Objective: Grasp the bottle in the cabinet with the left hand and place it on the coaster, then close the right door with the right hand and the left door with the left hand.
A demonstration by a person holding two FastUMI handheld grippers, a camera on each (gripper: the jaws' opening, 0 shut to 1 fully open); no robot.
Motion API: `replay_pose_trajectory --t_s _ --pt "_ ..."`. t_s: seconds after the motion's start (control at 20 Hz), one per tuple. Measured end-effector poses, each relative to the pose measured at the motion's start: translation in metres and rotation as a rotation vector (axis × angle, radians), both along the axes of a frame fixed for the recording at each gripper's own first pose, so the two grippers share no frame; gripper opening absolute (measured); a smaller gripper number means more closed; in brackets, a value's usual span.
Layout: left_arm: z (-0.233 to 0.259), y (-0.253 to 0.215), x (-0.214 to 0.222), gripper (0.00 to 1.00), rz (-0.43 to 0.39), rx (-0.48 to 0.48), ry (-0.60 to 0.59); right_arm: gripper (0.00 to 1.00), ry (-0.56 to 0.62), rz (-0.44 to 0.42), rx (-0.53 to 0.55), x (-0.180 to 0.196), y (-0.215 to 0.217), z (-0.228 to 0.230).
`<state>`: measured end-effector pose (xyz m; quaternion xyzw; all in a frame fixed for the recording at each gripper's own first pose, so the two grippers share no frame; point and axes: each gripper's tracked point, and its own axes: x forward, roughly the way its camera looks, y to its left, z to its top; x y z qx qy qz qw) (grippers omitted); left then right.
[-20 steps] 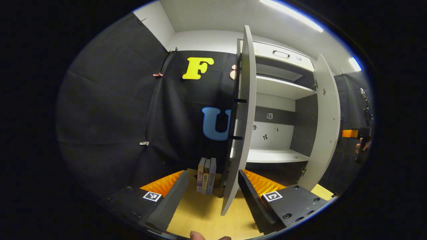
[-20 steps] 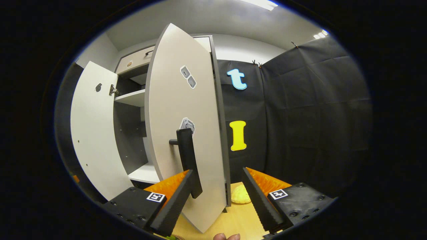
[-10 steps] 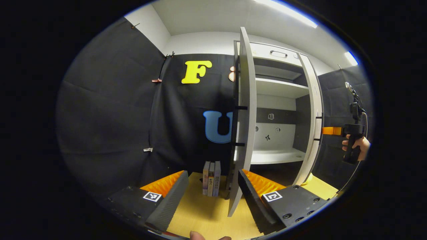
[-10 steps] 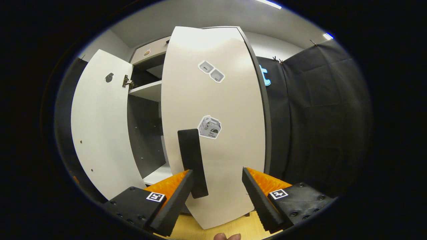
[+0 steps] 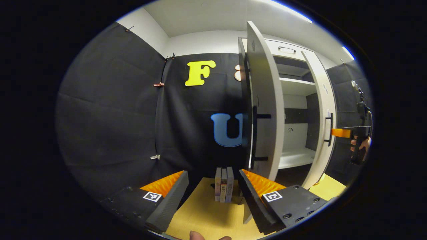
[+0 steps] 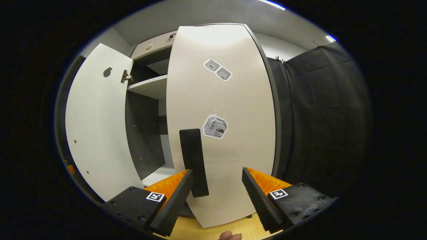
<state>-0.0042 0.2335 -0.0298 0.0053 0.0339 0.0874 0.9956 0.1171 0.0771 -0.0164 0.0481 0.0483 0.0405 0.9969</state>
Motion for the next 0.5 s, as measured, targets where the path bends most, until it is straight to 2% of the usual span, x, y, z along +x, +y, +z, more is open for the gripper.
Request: replay_pose_trajectory --t_s 0.15,0.25,0.3,0.35,0.5 --pt "0.011 -0.001 0.039 0.97 -0.014 0.04 -0.02 0.98 -0.027 -0.015 -0.042 -0.022 -0.022 0.008" --pt "0.008 -0.019 0.053 0.94 -0.056 0.047 -0.017 0.98 -0.038 -0.025 -0.077 -0.032 -0.034 0.013" --pt "0.009 -0.023 0.055 0.95 -0.057 0.056 -0.029 0.98 -0.037 -0.031 -0.09 -0.036 -0.04 0.014" --pt "0.013 -0.026 0.051 0.89 -0.075 0.063 -0.045 0.97 -0.035 -0.037 -0.1 -0.04 -0.045 0.015" --pt "0.006 -0.049 0.051 0.88 -0.145 0.006 -0.033 0.97 -0.037 -0.058 -0.113 -0.046 -0.059 0.017"
